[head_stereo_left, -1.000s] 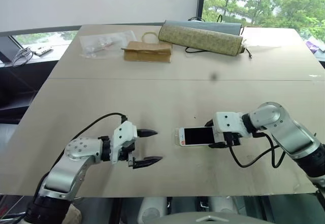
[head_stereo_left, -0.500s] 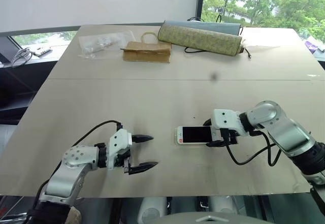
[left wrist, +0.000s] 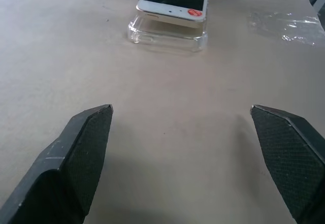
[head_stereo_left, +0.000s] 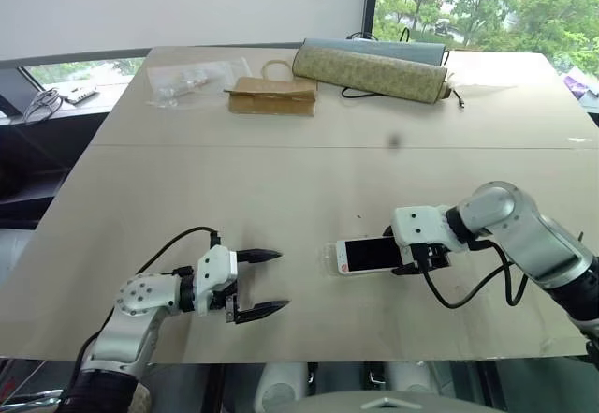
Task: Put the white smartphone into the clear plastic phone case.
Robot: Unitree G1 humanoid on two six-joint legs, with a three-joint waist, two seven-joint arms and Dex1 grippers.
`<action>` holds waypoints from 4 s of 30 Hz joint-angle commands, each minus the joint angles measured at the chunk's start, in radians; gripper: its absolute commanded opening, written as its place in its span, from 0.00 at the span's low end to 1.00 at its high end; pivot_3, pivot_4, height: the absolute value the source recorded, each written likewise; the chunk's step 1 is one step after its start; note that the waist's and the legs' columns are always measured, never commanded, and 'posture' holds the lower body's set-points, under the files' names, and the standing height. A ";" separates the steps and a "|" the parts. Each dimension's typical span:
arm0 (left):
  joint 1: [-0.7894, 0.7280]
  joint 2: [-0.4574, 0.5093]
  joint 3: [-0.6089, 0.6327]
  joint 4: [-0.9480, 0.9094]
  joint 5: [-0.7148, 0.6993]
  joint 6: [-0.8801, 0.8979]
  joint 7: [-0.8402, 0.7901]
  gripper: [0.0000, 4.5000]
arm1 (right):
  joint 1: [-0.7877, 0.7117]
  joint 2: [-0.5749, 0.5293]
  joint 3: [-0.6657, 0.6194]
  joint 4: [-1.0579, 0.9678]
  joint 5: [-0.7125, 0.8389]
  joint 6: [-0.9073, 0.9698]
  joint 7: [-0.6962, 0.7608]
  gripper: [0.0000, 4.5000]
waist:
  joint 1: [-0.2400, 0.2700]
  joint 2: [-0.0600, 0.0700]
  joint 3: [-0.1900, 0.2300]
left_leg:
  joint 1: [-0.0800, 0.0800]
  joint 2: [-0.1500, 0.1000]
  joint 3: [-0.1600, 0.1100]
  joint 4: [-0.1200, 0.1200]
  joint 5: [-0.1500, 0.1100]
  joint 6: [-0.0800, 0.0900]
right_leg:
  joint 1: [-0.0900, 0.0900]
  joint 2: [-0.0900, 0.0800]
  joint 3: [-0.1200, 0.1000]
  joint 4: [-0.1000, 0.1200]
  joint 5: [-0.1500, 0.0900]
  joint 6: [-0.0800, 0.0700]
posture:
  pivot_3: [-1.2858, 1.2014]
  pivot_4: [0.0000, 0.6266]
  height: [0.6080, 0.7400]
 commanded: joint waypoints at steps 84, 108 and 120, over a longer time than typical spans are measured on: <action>-0.147 0.009 -0.181 -0.161 0.078 0.358 0.150 0.04 | 0.242 -0.085 -0.355 -0.192 0.259 0.180 -0.274 0.00 | 0.006 0.002 0.000 | 0.002 -0.001 -0.002 -0.005 0.000 0.000 | 0.002 -0.001 0.002 -0.004 -0.001 0.000 | 0.52 0.24 1.00; -0.280 -0.049 -0.240 -0.222 0.125 0.516 0.213 0.04 | 0.245 -0.068 -0.182 -0.206 0.200 0.166 -0.272 0.00 | 0.004 0.001 0.000 | -0.001 -0.002 -0.003 -0.002 0.000 0.000 | 0.002 0.003 0.002 -0.004 0.000 0.007 | 0.52 0.24 1.00; -0.352 -0.073 -0.244 -0.212 0.138 0.560 0.221 0.04 | 0.180 0.023 -0.106 -0.154 0.128 0.139 -0.285 0.00 | 0.001 0.001 0.000 | 0.003 -0.001 -0.003 -0.002 0.000 0.000 | 0.005 0.005 0.002 -0.003 -0.002 0.004 | 0.52 0.24 1.00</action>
